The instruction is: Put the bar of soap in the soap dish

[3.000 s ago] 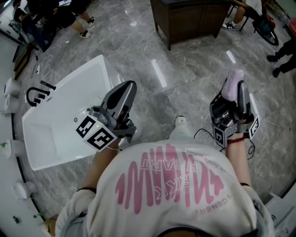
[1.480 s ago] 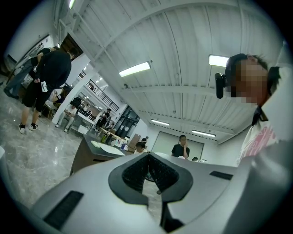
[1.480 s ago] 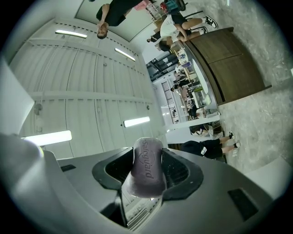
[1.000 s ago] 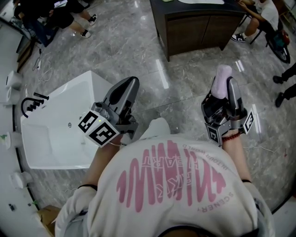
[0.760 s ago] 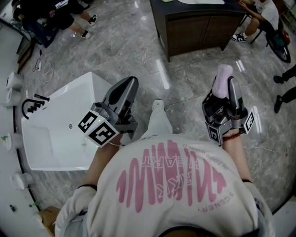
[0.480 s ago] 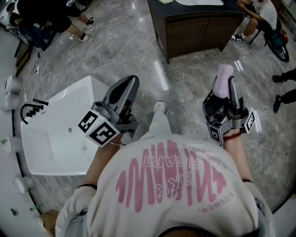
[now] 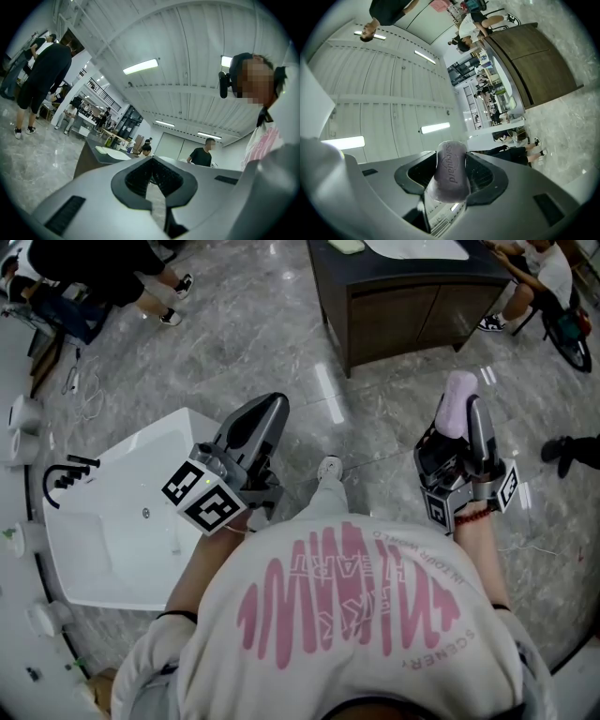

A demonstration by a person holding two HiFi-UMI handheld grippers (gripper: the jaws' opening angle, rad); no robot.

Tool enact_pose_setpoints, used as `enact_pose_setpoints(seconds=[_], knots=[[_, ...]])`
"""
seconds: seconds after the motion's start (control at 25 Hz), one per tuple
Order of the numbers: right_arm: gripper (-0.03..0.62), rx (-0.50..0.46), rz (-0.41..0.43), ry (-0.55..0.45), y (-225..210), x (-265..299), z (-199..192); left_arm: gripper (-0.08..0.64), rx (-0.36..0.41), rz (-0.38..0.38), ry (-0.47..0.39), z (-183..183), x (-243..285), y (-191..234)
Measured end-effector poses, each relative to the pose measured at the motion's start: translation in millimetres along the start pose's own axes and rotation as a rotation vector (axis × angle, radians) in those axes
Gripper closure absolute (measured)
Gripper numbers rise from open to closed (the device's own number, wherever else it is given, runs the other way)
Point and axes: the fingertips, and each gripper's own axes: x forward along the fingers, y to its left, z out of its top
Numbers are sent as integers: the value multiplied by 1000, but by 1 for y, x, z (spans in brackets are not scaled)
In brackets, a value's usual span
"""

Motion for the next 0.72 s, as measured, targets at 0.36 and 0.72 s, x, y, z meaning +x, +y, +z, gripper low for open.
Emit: enact_pose_setpoints(seconds=[0.36,0.72], knots=[[390,-21,1,-16,-28,62,19,549,-20,-24,12,27,42,62],[390,-54,4,-54,-47,93,36,551,-28,-67,25,43,72,100]])
